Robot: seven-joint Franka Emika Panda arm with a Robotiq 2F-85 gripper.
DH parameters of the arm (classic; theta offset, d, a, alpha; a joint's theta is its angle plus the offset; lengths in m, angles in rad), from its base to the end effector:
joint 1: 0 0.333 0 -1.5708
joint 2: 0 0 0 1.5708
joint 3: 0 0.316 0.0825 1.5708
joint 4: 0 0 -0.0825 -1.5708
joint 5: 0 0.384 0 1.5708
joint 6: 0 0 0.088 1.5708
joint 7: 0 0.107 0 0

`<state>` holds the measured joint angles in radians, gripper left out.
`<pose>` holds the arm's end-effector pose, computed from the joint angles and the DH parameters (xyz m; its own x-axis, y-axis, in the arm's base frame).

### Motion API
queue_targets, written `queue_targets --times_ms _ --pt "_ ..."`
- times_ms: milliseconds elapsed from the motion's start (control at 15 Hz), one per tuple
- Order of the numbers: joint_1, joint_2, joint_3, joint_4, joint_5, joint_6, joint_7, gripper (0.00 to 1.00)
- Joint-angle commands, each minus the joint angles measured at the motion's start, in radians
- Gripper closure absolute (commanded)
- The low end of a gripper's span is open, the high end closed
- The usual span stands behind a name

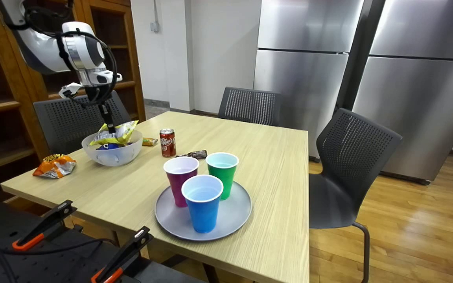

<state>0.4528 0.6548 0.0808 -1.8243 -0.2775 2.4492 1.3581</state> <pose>0.5562 0.3251 0.1730 0.8083 -0.5782 0.1110 -0.5862 -0.8079 0.0609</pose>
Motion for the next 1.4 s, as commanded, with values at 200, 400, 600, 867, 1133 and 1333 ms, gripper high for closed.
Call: queue_targets --times_ms 200,400,600,867,1133,1333 --pt "0.009 0.017 -0.004 0.036 0.044 -0.054 -0.069 0.82" --pt "0.016 -0.005 -0.006 0.014 0.037 -0.047 -0.067 0.60" --pt "0.028 -0.034 -0.008 -0.017 0.028 -0.025 -0.056 0.38" --pt "0.048 -0.074 -0.009 -0.059 0.018 0.001 -0.042 0.08" --pt "0.059 -0.118 -0.010 -0.113 0.011 0.020 -0.030 0.00" --pt "0.063 -0.157 -0.010 -0.163 0.003 0.041 -0.027 0.00"
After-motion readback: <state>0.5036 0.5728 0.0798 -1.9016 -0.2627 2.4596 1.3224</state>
